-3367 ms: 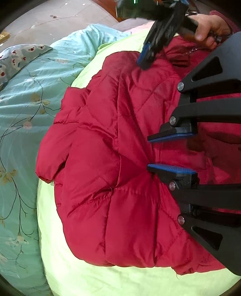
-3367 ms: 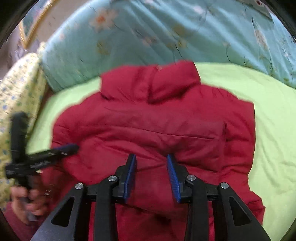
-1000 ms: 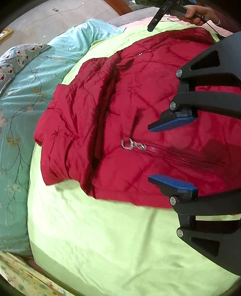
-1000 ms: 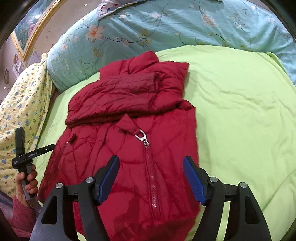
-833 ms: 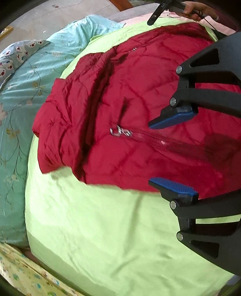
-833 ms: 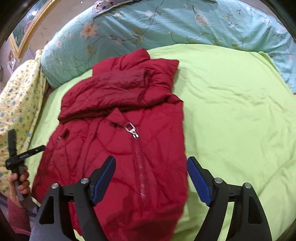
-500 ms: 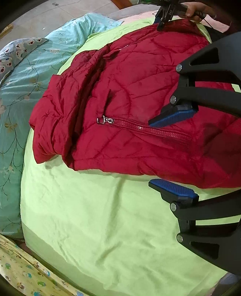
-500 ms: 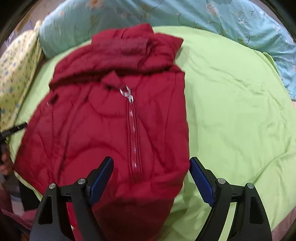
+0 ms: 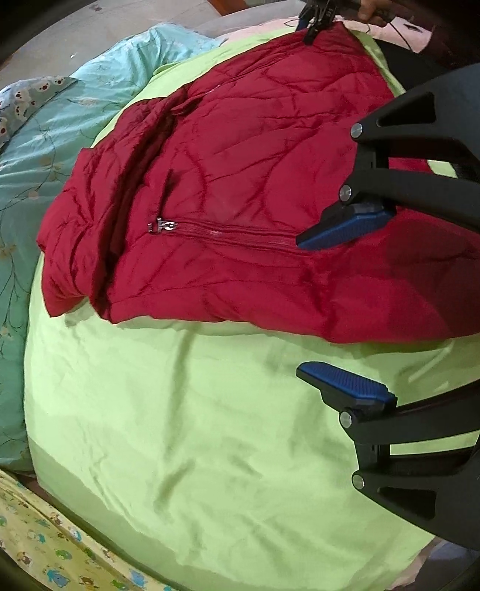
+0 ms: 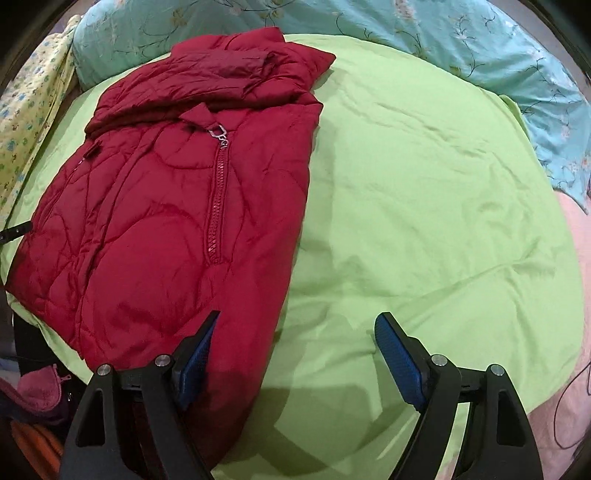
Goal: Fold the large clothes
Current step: 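Grasp the jacket hem with both grippers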
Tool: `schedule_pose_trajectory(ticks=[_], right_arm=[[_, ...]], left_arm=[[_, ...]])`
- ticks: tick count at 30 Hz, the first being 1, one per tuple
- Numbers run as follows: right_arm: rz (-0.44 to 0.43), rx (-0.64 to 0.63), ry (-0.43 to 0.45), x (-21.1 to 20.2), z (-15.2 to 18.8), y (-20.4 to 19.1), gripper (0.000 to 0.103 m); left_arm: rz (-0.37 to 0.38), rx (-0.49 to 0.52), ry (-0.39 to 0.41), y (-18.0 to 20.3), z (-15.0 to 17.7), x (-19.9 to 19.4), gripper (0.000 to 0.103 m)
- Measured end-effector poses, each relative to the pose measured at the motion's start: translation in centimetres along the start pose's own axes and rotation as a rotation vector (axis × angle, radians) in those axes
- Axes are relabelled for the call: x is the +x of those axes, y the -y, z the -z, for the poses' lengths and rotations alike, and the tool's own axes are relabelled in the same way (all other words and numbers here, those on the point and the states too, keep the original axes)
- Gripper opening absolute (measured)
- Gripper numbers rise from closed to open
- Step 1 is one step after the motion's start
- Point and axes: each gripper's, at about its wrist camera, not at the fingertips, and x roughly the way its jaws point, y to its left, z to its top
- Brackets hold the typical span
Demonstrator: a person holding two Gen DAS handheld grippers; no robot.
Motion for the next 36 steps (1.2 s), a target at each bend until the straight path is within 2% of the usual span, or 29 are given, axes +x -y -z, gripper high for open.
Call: schedule_pose_trajectory(ticks=[4,7,11,18,28,30,32,33,34,36], right_arm=[[-0.047,-0.034,0.030,-0.4,0.2,-1.4,0.070],[-0.075,-0.043,0.018,0.2,0.0,-1.9,0.068],[-0.161,0.013,-0.004,0.7,0.3,-1.4,0.063],[-0.243,0.081,-0.025,0.5,0.9,-0.3,0.060],[-0.297,0.057,-0.060,1.2,0.7,-0.7,0.061],[-0.310,0.050,-0.060,1.3,0.7,-0.7,0.057],[-0.383,0.064,-0.055,1.3,0.8,-0.6,0.034],[-0.388,0.067,-0.046,1.2,0.9,-0.7,0.034],[-0.396,0.067,-0.034,1.1,1.0,-0.8,0.032],[-0.429,0.083,-0.006,0.9,1.1,-0.6,0.028]], left_arm=[[-0.015,-0.001,-0.022,-0.2,0.7,0.4,0.062],[0.007,-0.014,-0.040,-0.6,1.1,0.8,0.063],[0.040,-0.005,-0.056,-0.4,1.8,1.0,0.063],[0.076,0.019,-0.076,0.5,2.9,1.3,0.063],[0.087,0.079,-0.086,1.8,3.4,1.2,0.063],[0.098,0.082,-0.083,2.0,3.5,1.2,0.063],[0.113,0.090,-0.077,2.1,3.6,1.1,0.058],[0.127,0.099,-0.075,2.2,3.6,1.1,0.043],[0.137,0.103,-0.074,2.3,3.5,1.0,0.034],[0.148,0.111,-0.060,2.4,3.4,0.7,0.026]])
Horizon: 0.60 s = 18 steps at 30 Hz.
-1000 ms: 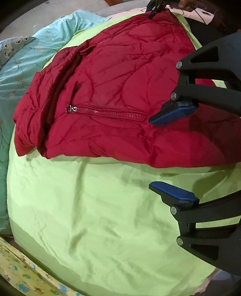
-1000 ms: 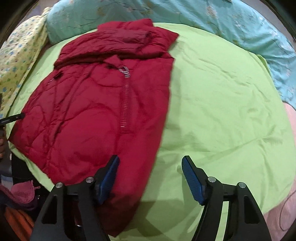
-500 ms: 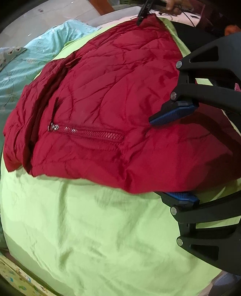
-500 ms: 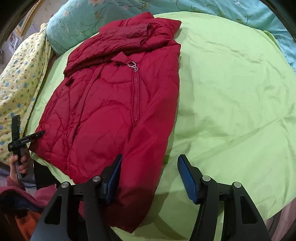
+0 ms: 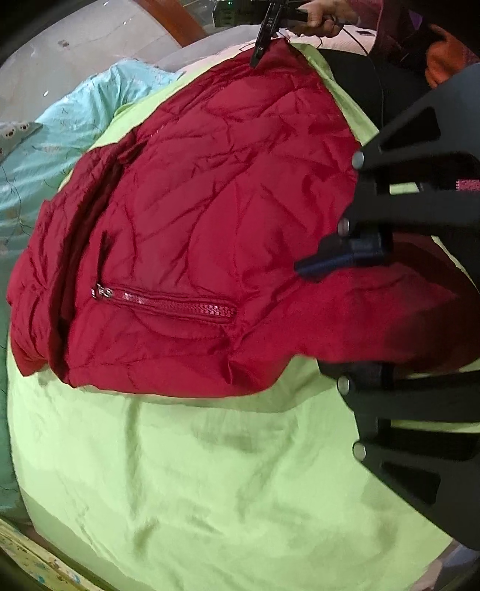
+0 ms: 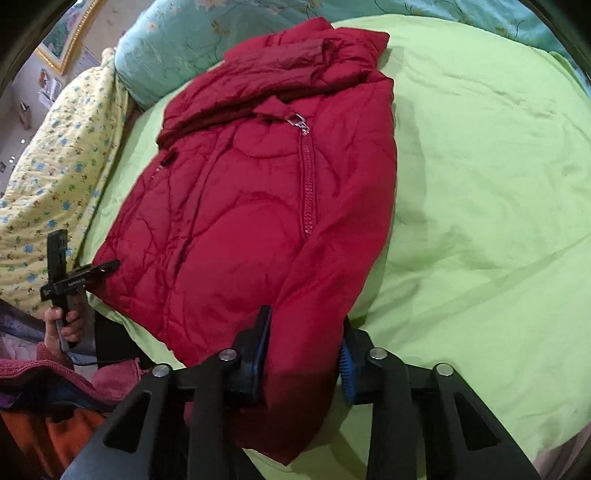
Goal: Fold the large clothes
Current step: 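Grasp the jacket hem with both grippers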
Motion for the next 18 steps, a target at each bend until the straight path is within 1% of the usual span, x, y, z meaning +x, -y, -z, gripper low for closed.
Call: schedule_pose_trajectory(ticks=[1,2,6,8,12,18], right_arm=[[-0.021,0.012,0.014,-0.2,0.0,0.1,0.027],[-0.043,0.025,0.030,-0.4,0.0,0.3,0.026],[-0.083,0.034,0.063,-0.8,0.0,0.3,0.025],[-0.107,0.039,0.080,-1.0,-0.2,0.4,0.024],[-0.185,0.063,0.131,-1.9,-0.5,0.7,0.023],[-0.280,0.103,0.214,-2.8,-1.6,1.0,0.022]], left_arm=[[0.004,0.002,0.006,0.0,-0.1,-0.1,0.023],[0.012,0.001,0.014,0.0,-0.1,-0.3,0.023],[0.049,-0.014,0.056,0.0,-0.4,-1.3,0.019],[0.075,-0.026,0.085,0.0,-0.5,-2.0,0.018],[0.131,-0.045,0.142,0.1,-0.9,-3.5,0.018],[0.196,-0.067,0.233,0.7,-2.5,-5.7,0.017]])
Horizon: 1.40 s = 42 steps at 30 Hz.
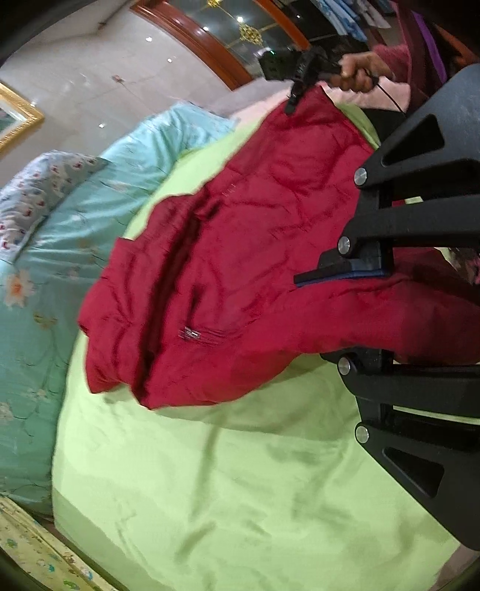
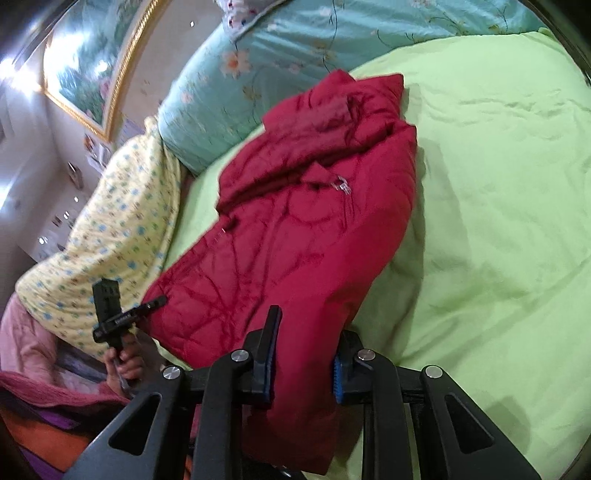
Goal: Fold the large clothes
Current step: 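Grasp the jacket hem with both grippers, then lift the hem with both grippers and carry it toward the collar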
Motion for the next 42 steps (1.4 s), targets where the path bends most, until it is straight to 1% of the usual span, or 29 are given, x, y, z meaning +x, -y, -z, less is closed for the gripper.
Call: schedule_pose_trajectory(ticks=[5,7,11,13,17,24,28,32,40,42], right_arm=[[-0.055,0.003,0.073,-0.4,-1.5,-0.7,0.021],[-0.064,0.001,0.100,-0.6,-2.1,-0.9,0.021],[-0.075,0.002,0.155,-1.2,-3.3,-1.0,0.019],[-0.083,0.002,0.187,-1.5,-4.1,-1.1,0.019],[-0.091,-0.007,0.222,-1.7,-5.5,-1.4,0.019],[-0.112,-0.004,0.262,-1.6,-7.7,-1.4,0.018],[-0.110,-0.003,0.289,-1.5,-9.3,-1.4,0.017],[-0.091,-0.010,0.314,-1.2,-11.2,-1.5,0.016],[0.025,-0.016,0.374,-0.1,-15.6,-1.8,0.016],[0.031,-0.003,0.380,0.5,-16.6,-1.4,0.016]], left_arm=[[0.030,-0.008,0.084,0.7,-2.1,-0.8,0.017],[0.053,-0.028,0.118,0.7,-3.0,-0.9,0.017],[0.072,-0.041,0.166,0.8,-4.7,-1.0,0.016],[0.076,-0.040,0.178,0.8,-5.6,-1.0,0.016],[0.073,-0.038,0.195,0.9,-6.8,-1.0,0.016],[0.077,-0.033,0.221,0.9,-8.6,-0.8,0.016],[0.086,-0.047,0.237,0.7,-10.4,-0.5,0.016],[0.088,-0.058,0.252,0.6,-12.2,0.0,0.016],[0.081,-0.115,0.269,-0.2,-16.8,2.0,0.016],[0.080,-0.131,0.268,-0.6,-17.8,2.8,0.016]])
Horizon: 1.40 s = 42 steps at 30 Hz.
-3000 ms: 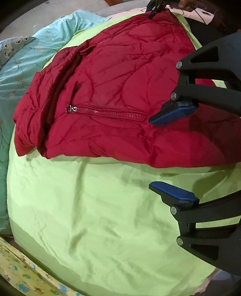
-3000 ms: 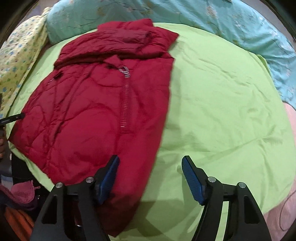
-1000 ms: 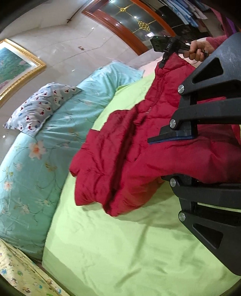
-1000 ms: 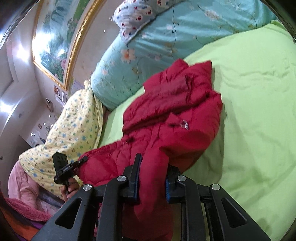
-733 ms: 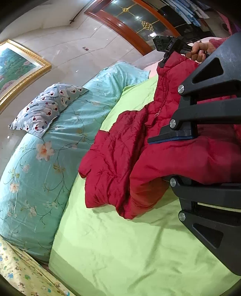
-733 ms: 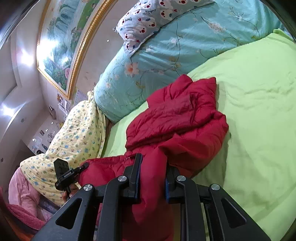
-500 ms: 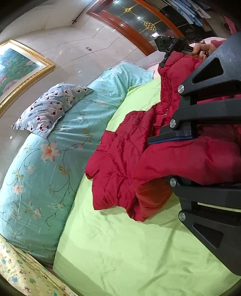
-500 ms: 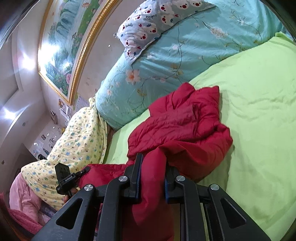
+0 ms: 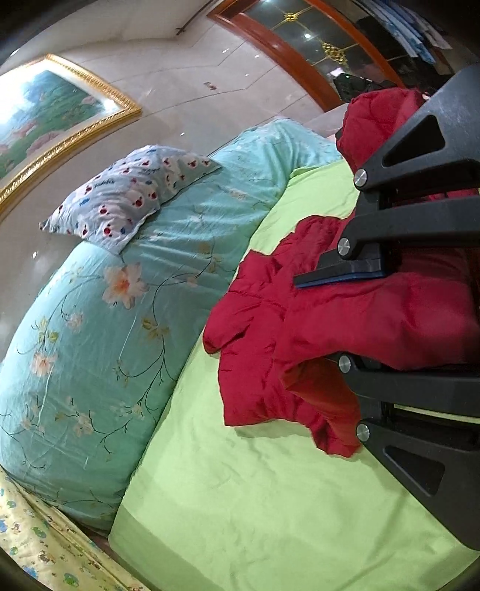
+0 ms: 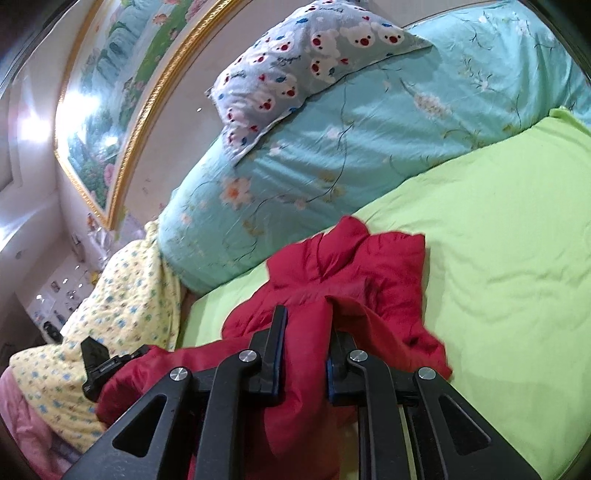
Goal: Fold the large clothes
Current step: 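Lift the hem with both grippers and carry it toward the collar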
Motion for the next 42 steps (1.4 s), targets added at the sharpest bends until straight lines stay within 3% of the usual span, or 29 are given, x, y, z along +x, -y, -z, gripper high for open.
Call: schedule_pose_trajectory(ticks=[7,17,24,42], right_arm=[[0.043,0.080,0.035,4.1,-2.2,1.9,0.015],[0.117,0.172,0.044,9.3,-4.2,5.2,0.015],[0.205,0.225,0.033,12.4,-5.0,8.1,0.016],[0.294,0.223,0.035,16.4,-4.1,10.7,0.016]], left_arm=[[-0.002,-0.072,-0.017,-1.7,-2.5,3.5,0.016],[-0.081,-0.158,-0.051,-4.8,-5.3,10.3,0.017],[-0.201,-0.136,-0.046,-6.2,-6.2,14.3,0.017],[-0.247,-0.148,-0.092,-9.7,-6.4,19.3,0.020]])
